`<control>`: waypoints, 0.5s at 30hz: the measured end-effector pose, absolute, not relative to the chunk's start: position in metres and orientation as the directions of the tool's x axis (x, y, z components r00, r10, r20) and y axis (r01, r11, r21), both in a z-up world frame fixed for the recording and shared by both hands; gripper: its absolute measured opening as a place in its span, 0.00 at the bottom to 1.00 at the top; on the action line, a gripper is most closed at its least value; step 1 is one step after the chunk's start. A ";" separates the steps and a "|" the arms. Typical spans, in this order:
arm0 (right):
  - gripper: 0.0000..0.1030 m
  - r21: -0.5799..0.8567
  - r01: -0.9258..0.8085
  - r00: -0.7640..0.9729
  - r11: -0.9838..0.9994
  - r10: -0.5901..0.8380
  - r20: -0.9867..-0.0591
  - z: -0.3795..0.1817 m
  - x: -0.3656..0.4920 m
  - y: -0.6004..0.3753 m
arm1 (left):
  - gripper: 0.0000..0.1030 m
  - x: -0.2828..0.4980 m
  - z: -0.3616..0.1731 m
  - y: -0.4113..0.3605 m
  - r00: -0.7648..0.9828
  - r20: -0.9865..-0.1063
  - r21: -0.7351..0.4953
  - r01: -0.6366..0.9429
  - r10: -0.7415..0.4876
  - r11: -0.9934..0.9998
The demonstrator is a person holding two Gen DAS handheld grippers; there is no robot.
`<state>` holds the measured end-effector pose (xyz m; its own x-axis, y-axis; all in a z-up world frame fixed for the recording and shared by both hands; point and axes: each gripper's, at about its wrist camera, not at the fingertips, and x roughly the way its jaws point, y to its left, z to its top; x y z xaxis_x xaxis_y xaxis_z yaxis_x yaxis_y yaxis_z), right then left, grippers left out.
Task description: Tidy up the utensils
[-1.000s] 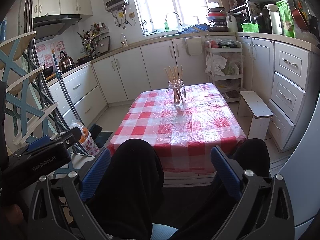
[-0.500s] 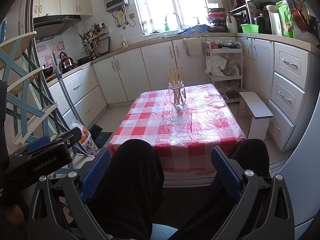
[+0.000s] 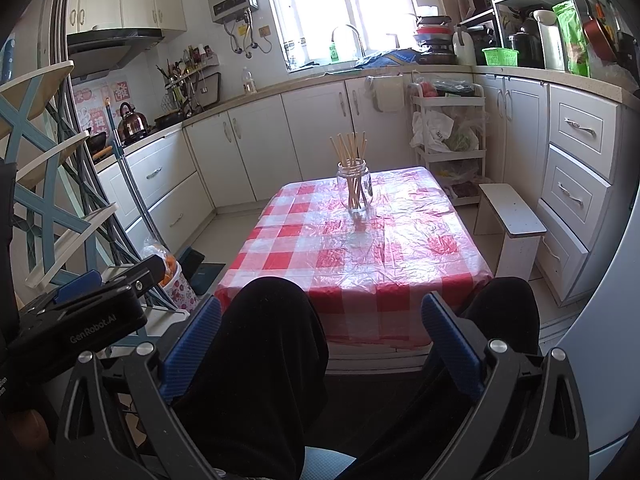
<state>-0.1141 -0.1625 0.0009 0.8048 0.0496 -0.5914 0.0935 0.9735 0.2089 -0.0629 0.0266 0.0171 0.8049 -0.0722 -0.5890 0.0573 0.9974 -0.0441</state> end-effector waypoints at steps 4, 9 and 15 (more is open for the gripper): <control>0.93 0.209 0.094 0.805 0.973 0.050 -0.592 0.001 -0.114 -0.163 | 0.93 -0.063 0.017 0.026 0.805 -0.589 -0.043 0.056 -0.071 0.997; 0.93 0.209 0.094 0.805 0.974 0.049 -0.592 0.000 -0.114 -0.162 | 0.93 -0.063 0.017 0.026 0.805 -0.589 -0.043 0.057 -0.071 0.997; 0.93 0.209 0.093 0.804 0.973 0.050 -0.592 0.000 -0.114 -0.161 | 0.93 -0.063 0.016 0.027 0.804 -0.590 -0.041 0.057 -0.070 0.998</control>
